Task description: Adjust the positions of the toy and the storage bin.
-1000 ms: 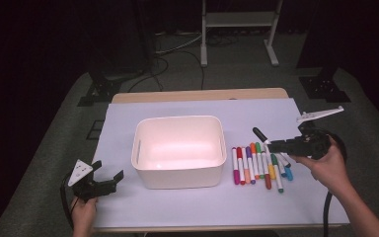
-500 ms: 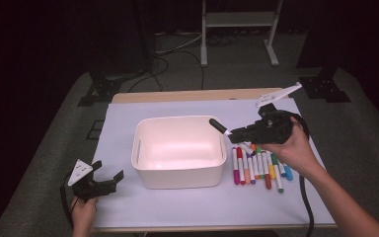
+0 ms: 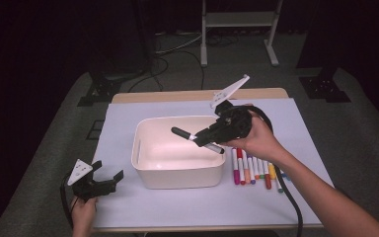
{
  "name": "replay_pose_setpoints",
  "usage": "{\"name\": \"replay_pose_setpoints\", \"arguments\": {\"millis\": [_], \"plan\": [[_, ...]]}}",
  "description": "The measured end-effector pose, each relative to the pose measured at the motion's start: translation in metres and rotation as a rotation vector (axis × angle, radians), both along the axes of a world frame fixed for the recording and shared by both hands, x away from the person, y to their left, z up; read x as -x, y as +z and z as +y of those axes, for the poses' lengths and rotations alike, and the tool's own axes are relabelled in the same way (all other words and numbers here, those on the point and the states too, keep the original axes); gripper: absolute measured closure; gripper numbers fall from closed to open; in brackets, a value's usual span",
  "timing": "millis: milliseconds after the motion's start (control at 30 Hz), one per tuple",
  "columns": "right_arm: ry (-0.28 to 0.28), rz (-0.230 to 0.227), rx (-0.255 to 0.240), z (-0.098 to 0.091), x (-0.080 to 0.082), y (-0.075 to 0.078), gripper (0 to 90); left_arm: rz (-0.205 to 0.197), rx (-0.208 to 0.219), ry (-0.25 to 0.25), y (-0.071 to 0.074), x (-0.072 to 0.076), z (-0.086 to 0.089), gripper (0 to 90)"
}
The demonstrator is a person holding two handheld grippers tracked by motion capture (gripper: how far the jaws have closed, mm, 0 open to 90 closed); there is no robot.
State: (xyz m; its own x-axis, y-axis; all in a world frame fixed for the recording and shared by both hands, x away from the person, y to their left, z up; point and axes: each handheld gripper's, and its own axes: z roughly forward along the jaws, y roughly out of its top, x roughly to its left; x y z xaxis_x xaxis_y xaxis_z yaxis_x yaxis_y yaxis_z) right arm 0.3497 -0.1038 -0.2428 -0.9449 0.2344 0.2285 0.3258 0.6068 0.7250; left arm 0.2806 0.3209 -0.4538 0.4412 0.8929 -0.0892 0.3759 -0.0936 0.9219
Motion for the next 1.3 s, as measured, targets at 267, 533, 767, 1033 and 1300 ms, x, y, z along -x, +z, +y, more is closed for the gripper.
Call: {"name": "replay_pose_setpoints", "arguments": {"millis": [267,533,767,1033,1300], "plan": [[0.107,0.031,0.072,0.036,-0.009,-0.011,75.8,0.003,0.003,0.0,0.0,0.0,0.0,0.6],[0.188,0.054,0.155,0.066,-0.02,-0.03,75.7,0.004,0.008,0.001,0.0,0.0,0.0,0.6],[0.215,0.093,0.228,0.083,-0.033,-0.051,75.7,0.004,0.013,0.003,0.0,-0.001,0.0,0.6],[0.256,0.124,0.32,0.103,-0.041,-0.077,75.7,0.002,0.015,0.003,0.0,-0.001,0.0,0.6],[0.282,0.144,0.4,0.117,-0.043,-0.095,75.6,0.003,0.017,0.003,0.0,-0.001,0.001,0.5]]}}
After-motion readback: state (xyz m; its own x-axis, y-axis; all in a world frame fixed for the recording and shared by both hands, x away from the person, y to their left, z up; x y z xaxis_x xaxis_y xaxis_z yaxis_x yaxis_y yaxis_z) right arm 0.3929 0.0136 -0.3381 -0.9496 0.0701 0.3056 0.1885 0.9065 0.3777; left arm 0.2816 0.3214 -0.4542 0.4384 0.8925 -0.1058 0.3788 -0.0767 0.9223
